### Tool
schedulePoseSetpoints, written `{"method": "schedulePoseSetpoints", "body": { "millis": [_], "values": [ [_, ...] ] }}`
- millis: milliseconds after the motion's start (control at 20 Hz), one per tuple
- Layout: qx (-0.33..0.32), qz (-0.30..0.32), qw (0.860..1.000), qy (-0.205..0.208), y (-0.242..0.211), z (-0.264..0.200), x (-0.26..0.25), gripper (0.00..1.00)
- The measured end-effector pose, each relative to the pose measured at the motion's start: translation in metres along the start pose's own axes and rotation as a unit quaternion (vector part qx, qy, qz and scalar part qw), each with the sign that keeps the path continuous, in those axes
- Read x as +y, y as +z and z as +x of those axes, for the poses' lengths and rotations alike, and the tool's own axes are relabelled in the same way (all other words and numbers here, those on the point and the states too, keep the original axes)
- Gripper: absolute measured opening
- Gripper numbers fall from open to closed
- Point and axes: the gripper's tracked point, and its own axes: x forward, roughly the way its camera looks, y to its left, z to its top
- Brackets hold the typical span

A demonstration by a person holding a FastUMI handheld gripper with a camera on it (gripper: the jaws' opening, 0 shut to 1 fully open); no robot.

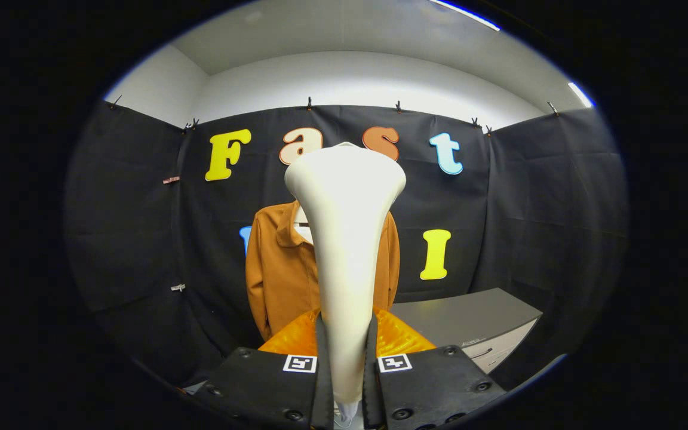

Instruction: Iron the clothes twice with a garment steamer, once on the left side and once on the right side.

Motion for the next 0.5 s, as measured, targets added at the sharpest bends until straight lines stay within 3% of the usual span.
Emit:
{"method": "schedulePoseSetpoints", "body": {
  "millis": [500],
  "values": [
    [-0.003, 0.003, 1.000, -0.006, 0.0010, -0.0039, 0.0000, 0.23]
  ]
}}
